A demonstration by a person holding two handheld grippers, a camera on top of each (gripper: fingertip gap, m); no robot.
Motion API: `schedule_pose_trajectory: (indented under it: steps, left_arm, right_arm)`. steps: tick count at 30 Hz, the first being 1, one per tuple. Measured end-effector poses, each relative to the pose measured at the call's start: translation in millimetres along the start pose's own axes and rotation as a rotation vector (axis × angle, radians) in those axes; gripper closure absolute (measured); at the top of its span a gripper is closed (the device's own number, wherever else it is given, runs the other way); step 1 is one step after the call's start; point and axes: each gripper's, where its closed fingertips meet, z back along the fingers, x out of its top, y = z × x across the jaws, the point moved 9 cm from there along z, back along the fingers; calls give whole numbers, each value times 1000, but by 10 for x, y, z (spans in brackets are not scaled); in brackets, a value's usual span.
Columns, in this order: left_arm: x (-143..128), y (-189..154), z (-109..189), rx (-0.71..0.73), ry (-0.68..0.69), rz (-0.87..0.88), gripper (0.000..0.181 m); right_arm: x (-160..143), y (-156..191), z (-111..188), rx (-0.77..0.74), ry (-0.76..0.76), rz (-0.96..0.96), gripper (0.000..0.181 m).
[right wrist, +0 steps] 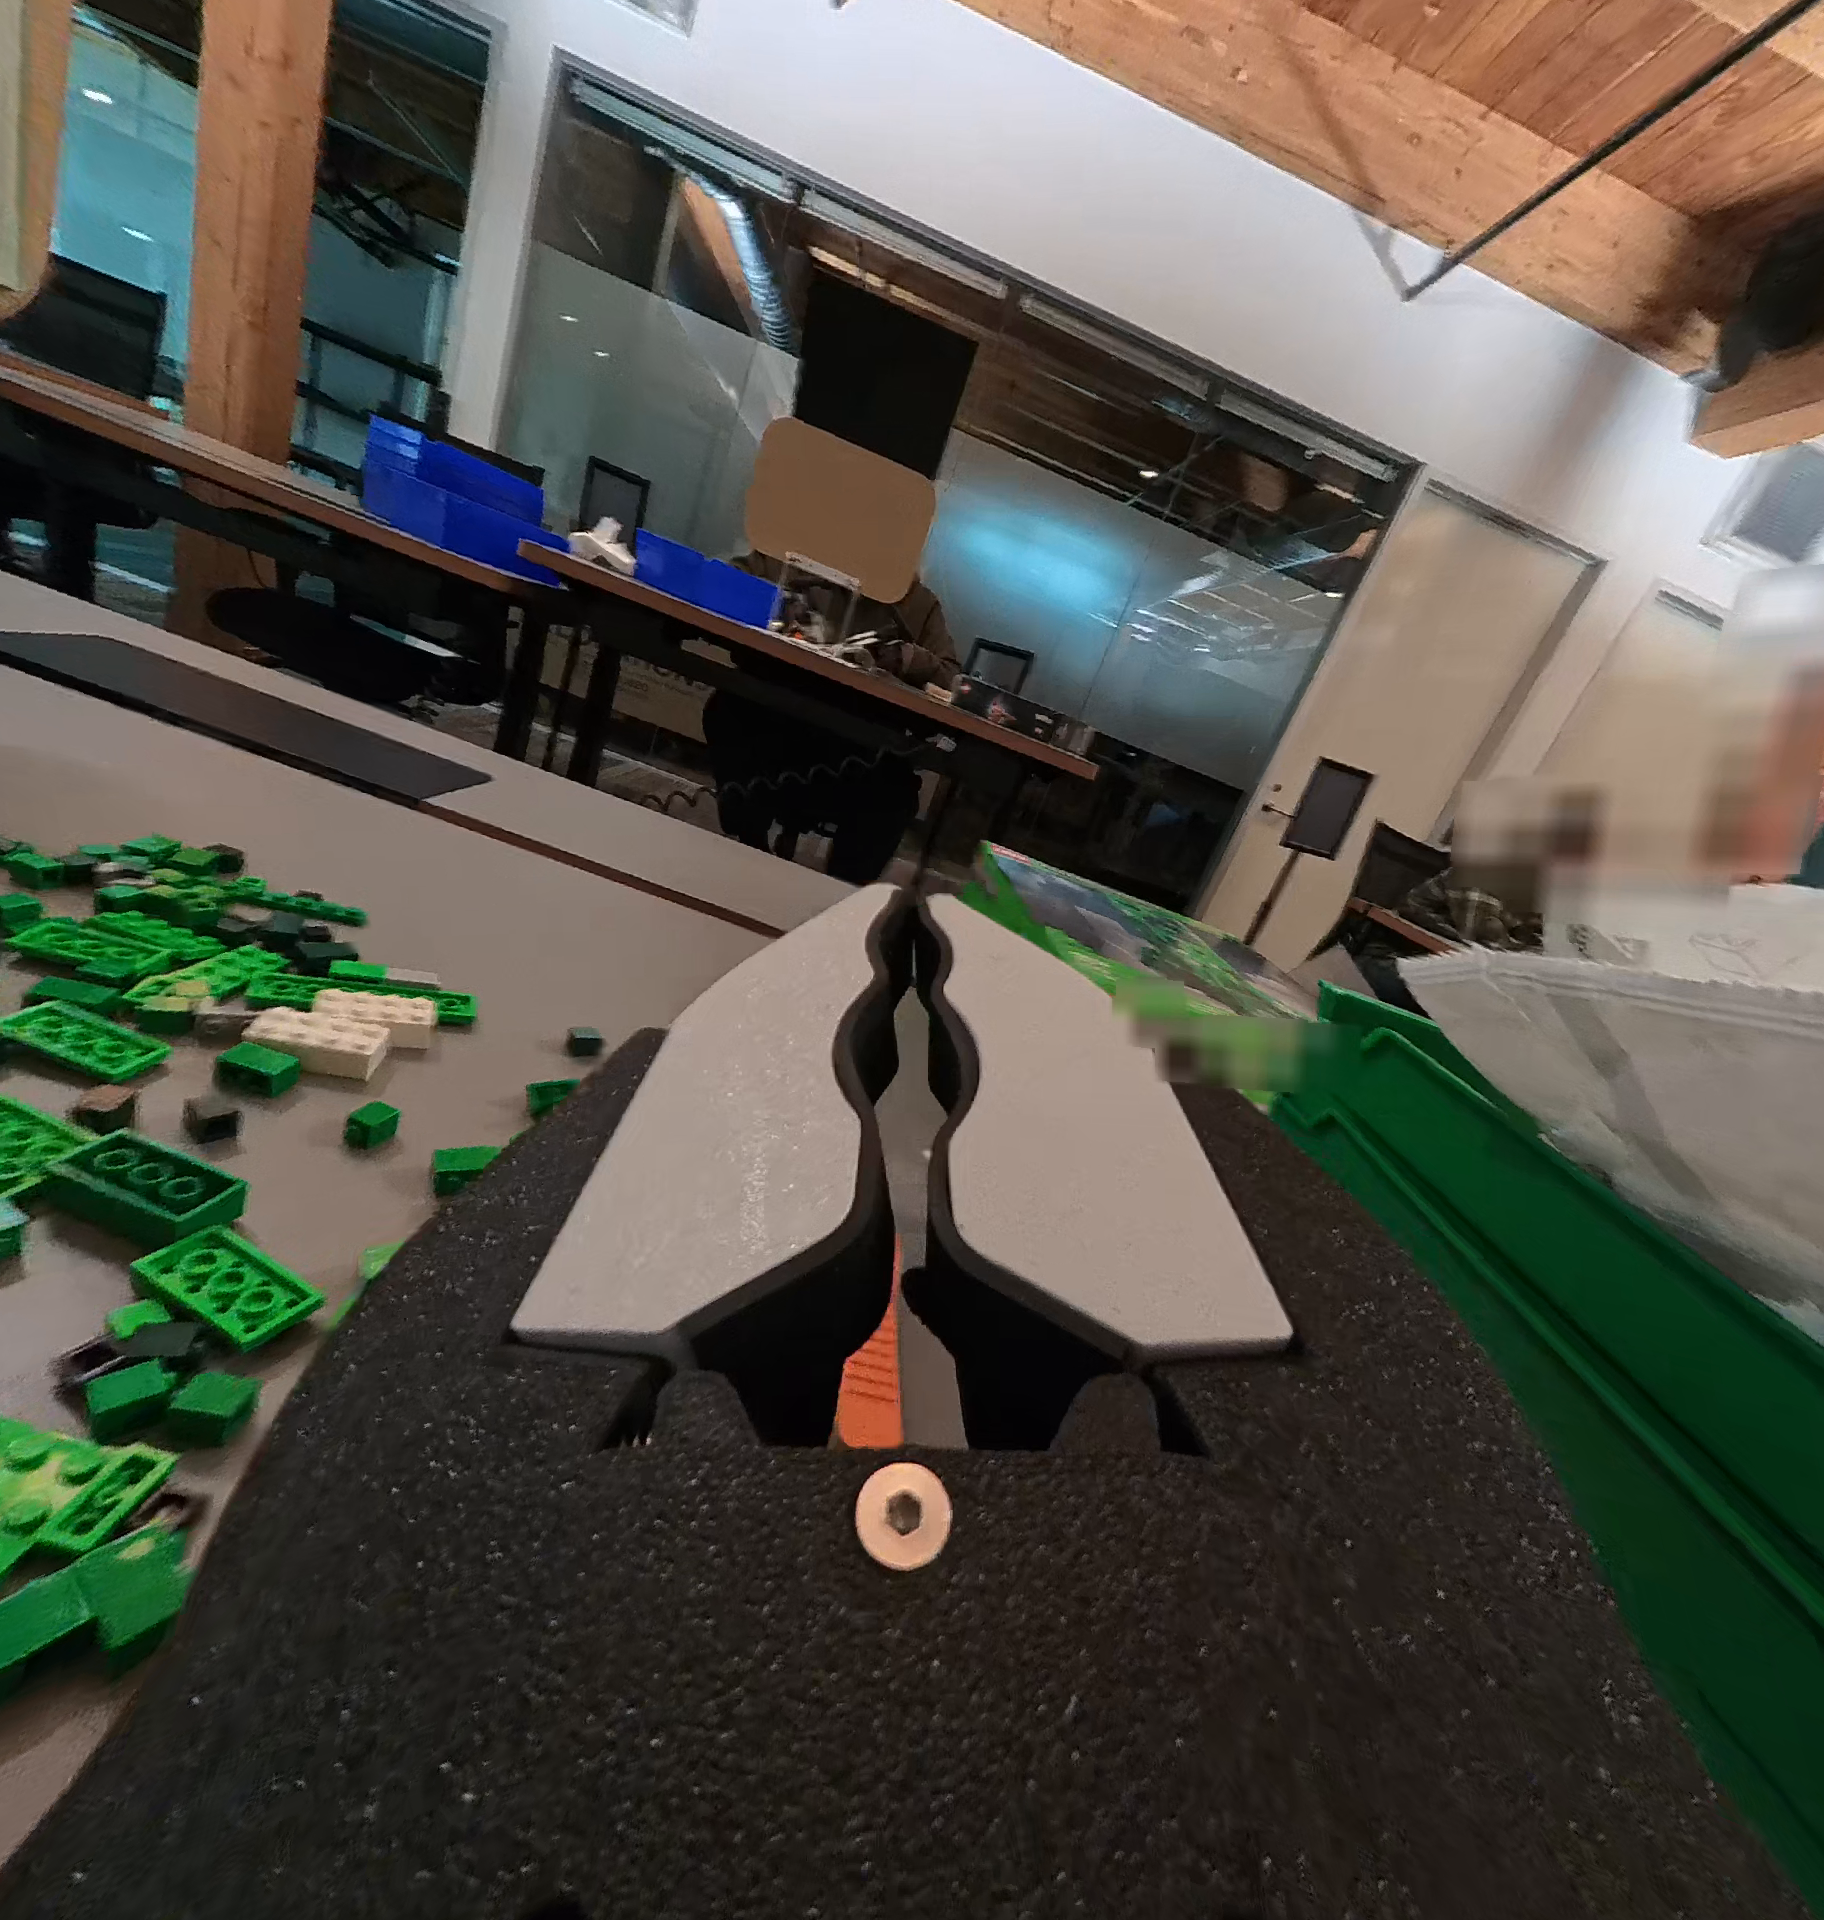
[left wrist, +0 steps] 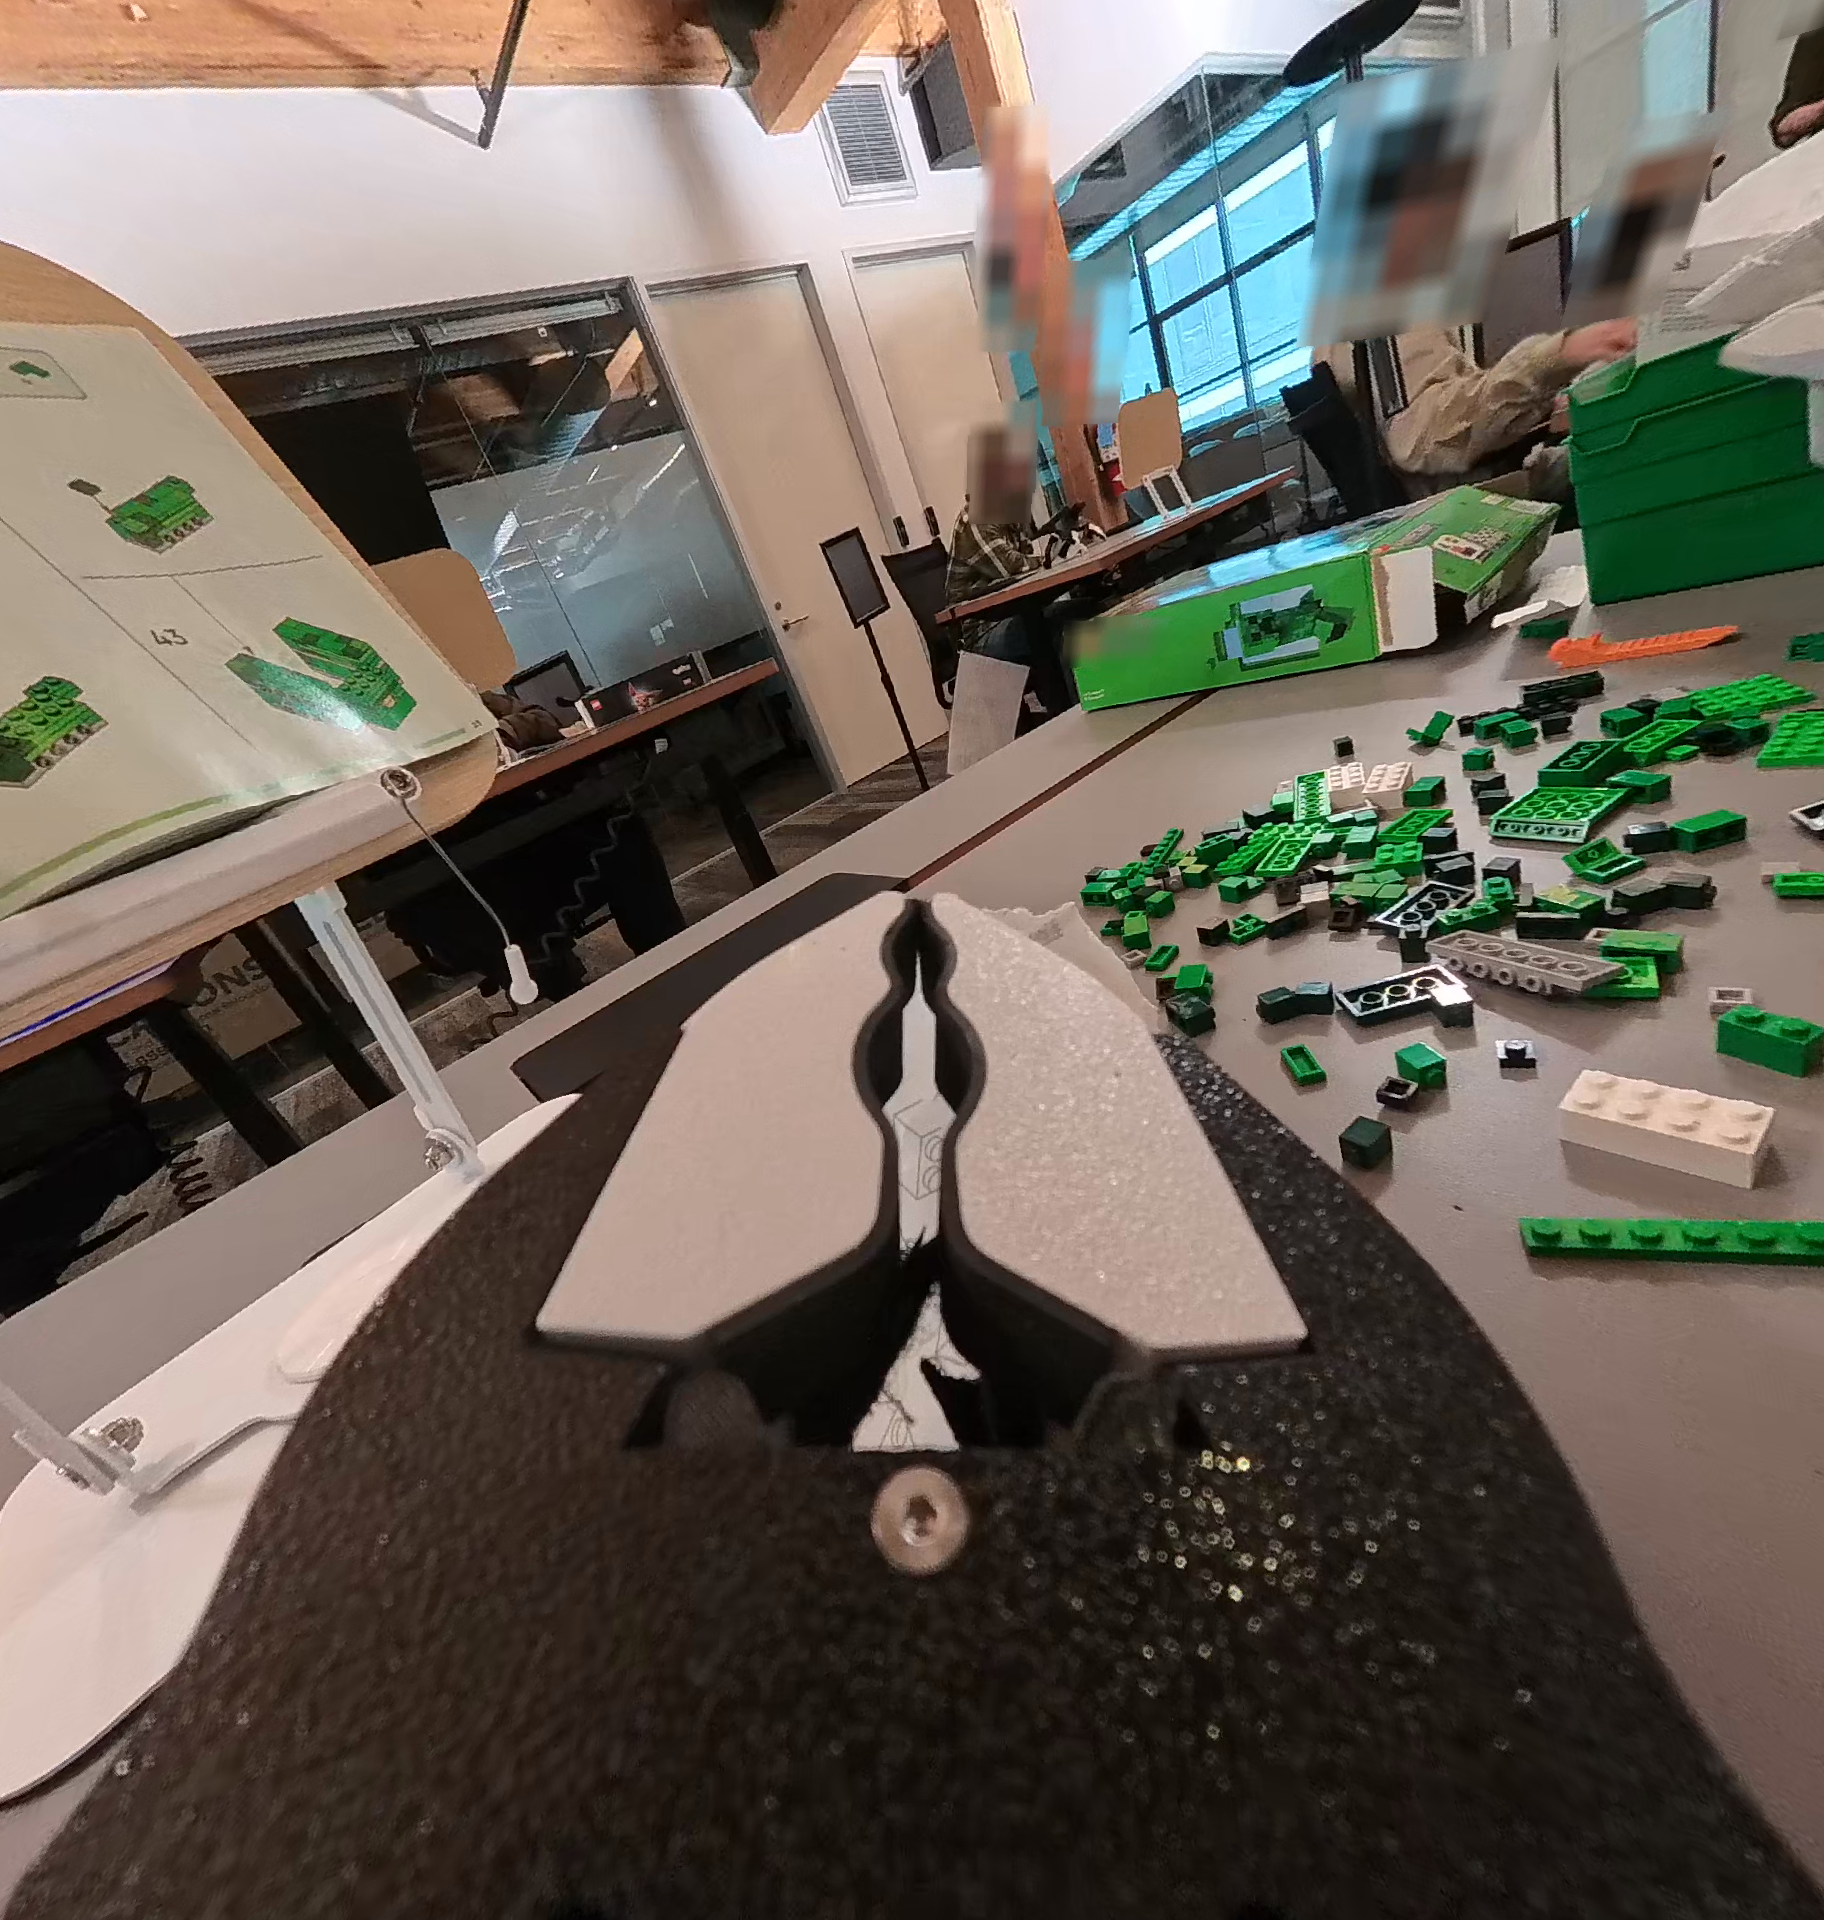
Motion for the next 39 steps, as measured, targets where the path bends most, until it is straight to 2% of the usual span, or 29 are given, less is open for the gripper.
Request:
schedule_pose_trajectory:
  steps: [4,8,11,16,20,24,27,29,39]
  left_arm:
    - [-4,-2,-5,-3,2,0,181]
    - [-7,-5,-9,-6,5,0,181]
    - [-9,-6,-11,-8,7,-1,181]
    - [-13,-6,-15,-11,10,1,181]
    - [-13,-6,-15,-11,11,1,181]
    - [-14,-6,-15,-11,11,1,181]
    - [-13,-4,-13,-12,11,2,181]
    - [-14,-5,-15,-12,11,2,181]
    - [-13,-9,-15,-13,12,2,181]
  right_arm:
    - [52,216,-17,207,88,100,181]
    - [33,506,-29,510,164,176,177]
    - [28,725,7,711,166,220,174]
    - [62,925,46,861,171,234,164]
    - [60,915,38,823,164,256,160]
    - [95,841,17,704,128,291,159]
    - [168,731,26,522,38,355,176]
    - [175,656,22,444,43,365,181]
    - [152,560,6,383,29,287,178]
